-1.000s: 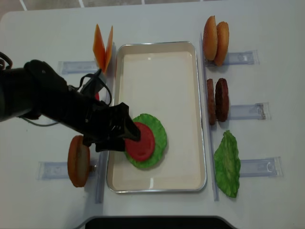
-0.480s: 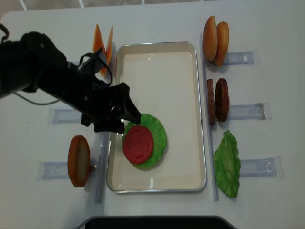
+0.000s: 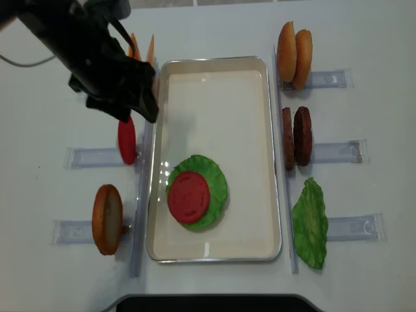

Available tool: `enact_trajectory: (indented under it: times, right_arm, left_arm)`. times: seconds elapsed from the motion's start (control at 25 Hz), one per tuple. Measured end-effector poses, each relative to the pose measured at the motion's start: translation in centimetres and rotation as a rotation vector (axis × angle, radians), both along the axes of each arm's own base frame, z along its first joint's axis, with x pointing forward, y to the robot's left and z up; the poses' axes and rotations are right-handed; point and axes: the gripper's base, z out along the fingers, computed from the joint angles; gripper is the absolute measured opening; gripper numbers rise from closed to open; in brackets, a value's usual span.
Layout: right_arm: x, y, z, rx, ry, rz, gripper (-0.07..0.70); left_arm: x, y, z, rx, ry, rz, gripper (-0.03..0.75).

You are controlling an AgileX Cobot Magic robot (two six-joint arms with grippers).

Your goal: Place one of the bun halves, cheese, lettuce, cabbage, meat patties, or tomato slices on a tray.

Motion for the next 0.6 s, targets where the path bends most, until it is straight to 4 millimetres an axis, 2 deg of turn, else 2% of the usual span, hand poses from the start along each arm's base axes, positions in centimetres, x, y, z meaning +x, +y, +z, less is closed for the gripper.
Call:
enact_trajectory:
  times: [0.12,0.4,0.48,0.6]
  right_arm:
    - [0.0,0.0,0.0,0.0,0.0,0.0,0.23]
    - [0.0,0.0,0.0,0.0,0.0,0.0,0.23]
    - [0.0,0.0,0.0,0.0,0.0,0.0,0.23]
    - [0.0,0.0,0.0,0.0,0.0,0.0,0.23]
  left_arm:
    - [0.9,2.2,0.9,0.096,-0.038,0.039,0.494]
    - [1.9,8.6,1.0,0.162,-0.038,0.203,0.442]
    - [1.9,9.6,1.0,0.184,-0.04,0.221,0.435]
    - [1.9,10.1,1.1,0.216,-0.047,0.208,0.433]
